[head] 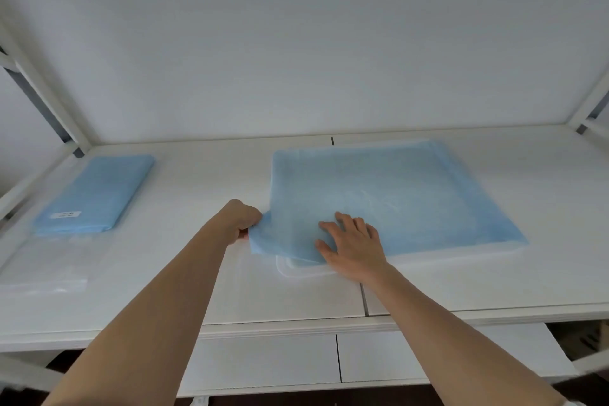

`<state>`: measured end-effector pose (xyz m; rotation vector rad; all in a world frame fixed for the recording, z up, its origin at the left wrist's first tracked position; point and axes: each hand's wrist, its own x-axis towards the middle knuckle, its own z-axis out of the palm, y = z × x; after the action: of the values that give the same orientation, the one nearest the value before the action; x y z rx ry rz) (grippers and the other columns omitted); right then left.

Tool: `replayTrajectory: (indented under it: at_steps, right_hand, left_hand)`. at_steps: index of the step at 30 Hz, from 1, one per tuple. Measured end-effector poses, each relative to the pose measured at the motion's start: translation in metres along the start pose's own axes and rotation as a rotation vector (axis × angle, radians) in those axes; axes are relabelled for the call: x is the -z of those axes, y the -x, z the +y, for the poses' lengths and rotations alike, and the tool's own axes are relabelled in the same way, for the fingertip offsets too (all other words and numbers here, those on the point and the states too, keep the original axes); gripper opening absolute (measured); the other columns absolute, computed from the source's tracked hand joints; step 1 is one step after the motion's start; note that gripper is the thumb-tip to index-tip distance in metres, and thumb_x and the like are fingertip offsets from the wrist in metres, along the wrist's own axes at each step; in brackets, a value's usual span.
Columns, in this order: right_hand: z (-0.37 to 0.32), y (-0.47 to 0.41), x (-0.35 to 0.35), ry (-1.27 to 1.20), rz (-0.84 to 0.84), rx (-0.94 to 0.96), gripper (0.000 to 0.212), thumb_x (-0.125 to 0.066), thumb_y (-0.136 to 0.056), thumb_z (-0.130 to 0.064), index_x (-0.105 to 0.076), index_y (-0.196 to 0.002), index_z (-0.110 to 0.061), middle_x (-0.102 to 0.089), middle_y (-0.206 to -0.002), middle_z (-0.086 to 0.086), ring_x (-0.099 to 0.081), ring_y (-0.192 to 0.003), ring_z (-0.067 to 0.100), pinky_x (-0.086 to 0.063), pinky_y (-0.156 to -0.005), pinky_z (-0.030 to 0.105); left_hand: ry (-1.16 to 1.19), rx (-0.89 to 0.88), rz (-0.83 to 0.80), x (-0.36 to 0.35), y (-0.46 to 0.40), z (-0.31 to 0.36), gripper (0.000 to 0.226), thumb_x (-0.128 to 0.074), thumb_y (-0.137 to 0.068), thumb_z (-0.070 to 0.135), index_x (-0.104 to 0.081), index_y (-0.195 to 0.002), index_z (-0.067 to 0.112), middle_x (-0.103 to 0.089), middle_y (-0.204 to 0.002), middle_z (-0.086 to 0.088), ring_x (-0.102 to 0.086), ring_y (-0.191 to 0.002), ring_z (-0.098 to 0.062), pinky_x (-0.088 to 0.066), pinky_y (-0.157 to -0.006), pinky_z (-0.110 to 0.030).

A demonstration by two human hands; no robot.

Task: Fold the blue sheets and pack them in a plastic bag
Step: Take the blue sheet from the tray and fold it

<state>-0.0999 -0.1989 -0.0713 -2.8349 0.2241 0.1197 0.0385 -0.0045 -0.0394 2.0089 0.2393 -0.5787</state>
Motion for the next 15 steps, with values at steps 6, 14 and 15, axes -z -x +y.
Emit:
replayTrajectory:
  at_steps: [6, 14, 15]
  right_hand:
    - [0.003, -0.015, 0.011, 0.038, 0.152, 0.053, 0.037, -0.034, -0.099, -0.044, -0.053, -0.127, -0.029, -0.046, -0.127, -0.001, -0.041, -0.119, 0.022, -0.033, -0.099, 0.039]
    - [0.01, -0.009, -0.002, 0.018, 0.185, 0.004, 0.048, -0.032, -0.098, -0.047, -0.03, -0.144, -0.031, -0.014, -0.155, 0.003, -0.01, -0.142, 0.024, -0.006, -0.117, 0.046]
    - [0.009, -0.009, -0.002, 0.011, 0.178, 0.006, 0.05, -0.031, -0.098, -0.048, -0.026, -0.146, -0.032, -0.01, -0.157, 0.003, -0.006, -0.144, 0.024, -0.003, -0.118, 0.047]
  left_hand:
    - [0.063, -0.038, 0.077, -0.009, -0.018, -0.001, 0.019, -0.048, -0.077, -0.008, -0.039, -0.065, 0.004, -0.037, -0.064, -0.009, -0.036, -0.062, -0.023, -0.029, -0.056, -0.03]
    - [-0.03, -0.074, 0.097, -0.016, -0.038, 0.002, 0.014, -0.069, -0.07, -0.004, -0.061, -0.08, 0.002, -0.055, -0.073, -0.015, -0.051, -0.067, -0.026, -0.044, -0.063, -0.034]
    - [-0.044, -0.069, 0.087, -0.016, -0.04, 0.003, 0.018, -0.071, -0.069, -0.004, -0.064, -0.086, 0.001, -0.058, -0.078, -0.017, -0.054, -0.069, -0.027, -0.046, -0.065, -0.034]
